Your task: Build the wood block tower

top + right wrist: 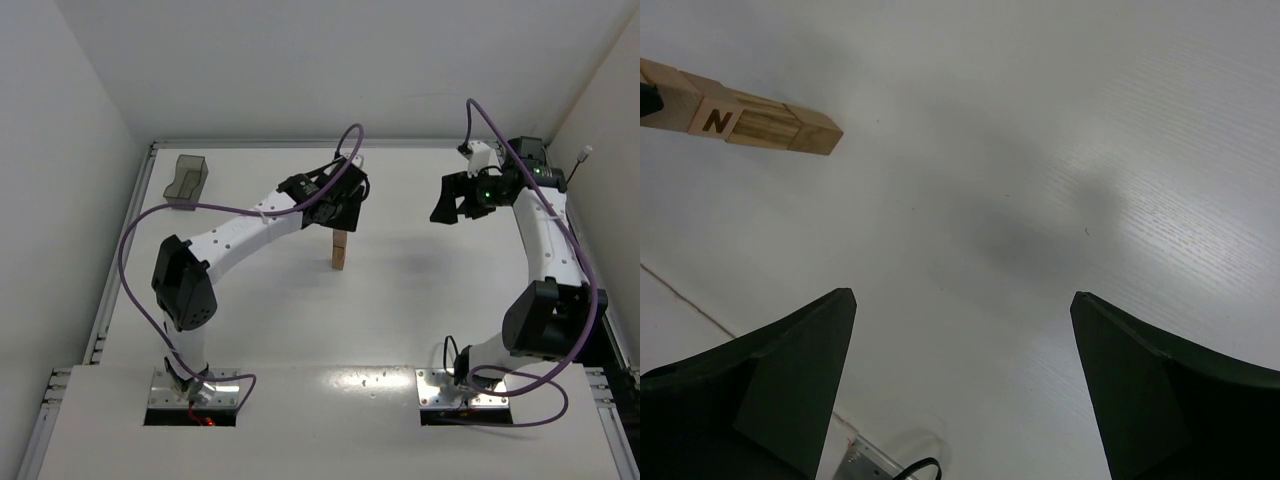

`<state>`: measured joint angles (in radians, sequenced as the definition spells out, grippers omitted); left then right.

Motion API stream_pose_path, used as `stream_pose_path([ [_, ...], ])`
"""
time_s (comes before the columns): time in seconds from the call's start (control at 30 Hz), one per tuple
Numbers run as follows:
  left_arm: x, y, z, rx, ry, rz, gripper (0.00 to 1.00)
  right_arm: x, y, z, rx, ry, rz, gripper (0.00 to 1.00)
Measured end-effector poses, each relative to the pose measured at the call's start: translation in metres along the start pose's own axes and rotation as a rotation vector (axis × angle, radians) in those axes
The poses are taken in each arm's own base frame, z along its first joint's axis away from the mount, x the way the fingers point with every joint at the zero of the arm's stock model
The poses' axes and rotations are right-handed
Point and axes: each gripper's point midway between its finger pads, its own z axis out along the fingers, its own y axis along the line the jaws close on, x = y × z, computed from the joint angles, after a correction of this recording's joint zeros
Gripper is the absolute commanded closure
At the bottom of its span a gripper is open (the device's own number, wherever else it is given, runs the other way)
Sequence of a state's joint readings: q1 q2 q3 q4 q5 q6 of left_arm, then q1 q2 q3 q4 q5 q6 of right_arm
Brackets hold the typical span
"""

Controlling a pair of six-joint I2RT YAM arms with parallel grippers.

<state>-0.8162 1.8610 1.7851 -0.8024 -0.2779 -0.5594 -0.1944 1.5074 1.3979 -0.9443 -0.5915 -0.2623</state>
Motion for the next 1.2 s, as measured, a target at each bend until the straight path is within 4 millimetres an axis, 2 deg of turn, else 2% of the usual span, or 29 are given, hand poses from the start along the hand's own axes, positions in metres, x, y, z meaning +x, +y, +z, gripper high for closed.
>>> stream_pose_path([
  [0.5,-0.001,0.001,0.002,0.003,0.005,-0.005,0.54,0.001,-0.001,0.002,-0.002,0.005,-0.001,0.14],
  [0.6,-0.001,0.001,0.002,0.003,0.006,-0.004,0.31,0.002,-0.002,0.003,-0.004,0.01,0.003,0.14],
  [0.73,0.0,-0.001,0.002,0.01,0.008,-0.005,0.16,0.002,-0.002,0.004,-0.005,0.011,0.002,0.14],
  [0.97,-0.008,-0.005,-0.002,0.032,-0.011,-0.005,0.06,0.003,-0.002,0.004,-0.006,0.014,0.004,0.14],
  [1.03,-0.011,-0.006,-0.005,0.039,-0.018,0.0,0.0,0.003,-0.002,0.004,-0.006,0.014,0.004,0.14],
  [1.2,-0.029,-0.007,-0.024,0.06,-0.078,0.037,0.0,0.003,-0.002,0.004,-0.004,0.016,0.001,0.14],
])
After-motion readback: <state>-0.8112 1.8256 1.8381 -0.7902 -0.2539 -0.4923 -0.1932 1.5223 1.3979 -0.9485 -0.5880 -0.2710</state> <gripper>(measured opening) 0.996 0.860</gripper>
